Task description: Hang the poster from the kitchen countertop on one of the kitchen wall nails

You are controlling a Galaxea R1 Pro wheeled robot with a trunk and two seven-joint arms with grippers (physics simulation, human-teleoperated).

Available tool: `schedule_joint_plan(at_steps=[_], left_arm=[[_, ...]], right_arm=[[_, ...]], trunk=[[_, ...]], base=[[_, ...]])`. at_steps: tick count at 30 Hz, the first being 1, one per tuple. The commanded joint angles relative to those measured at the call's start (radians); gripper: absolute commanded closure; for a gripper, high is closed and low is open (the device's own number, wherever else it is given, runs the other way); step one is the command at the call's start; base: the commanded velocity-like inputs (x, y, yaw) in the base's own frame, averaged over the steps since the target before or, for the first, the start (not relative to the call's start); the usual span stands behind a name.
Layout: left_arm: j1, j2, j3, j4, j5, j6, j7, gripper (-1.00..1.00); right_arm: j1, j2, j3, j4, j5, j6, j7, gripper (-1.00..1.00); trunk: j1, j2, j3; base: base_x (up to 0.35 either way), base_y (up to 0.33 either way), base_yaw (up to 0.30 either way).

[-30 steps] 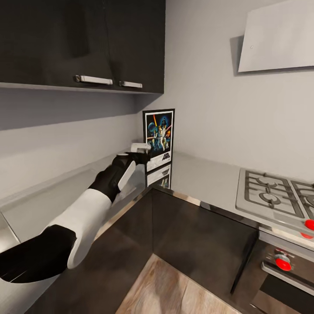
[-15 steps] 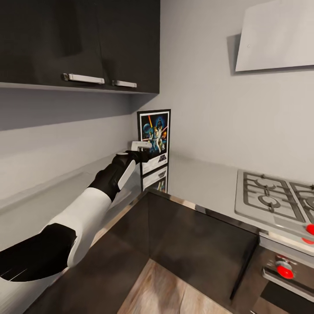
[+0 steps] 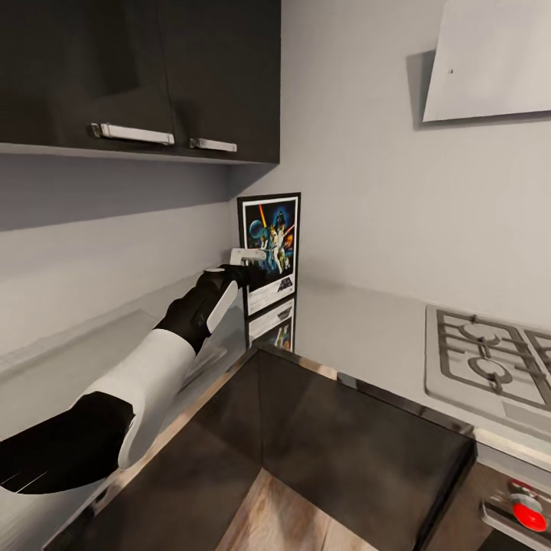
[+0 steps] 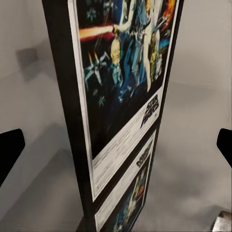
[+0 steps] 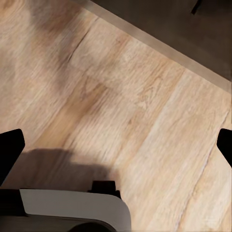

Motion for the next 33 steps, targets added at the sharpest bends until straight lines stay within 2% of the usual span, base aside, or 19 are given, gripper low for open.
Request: schedule_joint_plan(at_steps=[1,33], left_arm=[[-0.001,0.000,-0.003,-0.001,0.011,0.004,0.008,-1.00],[-0.001,0.000,-0.003,-0.002,0.011,0.004,0.007,-1.00]], right_arm=[[0.001,-0.001,0.000,-0.002,0.001,-0.001,0.000,-1.00],[0.001,0.000,0.001,-0.002,0.001,-0.002,-0.001,-1.00]], trunk=[[0.001,0.000,-0.001],[0.001,0.000,-0.001]], base=[[0.176,0.000,0.000],[0.133,0.006,0.000]])
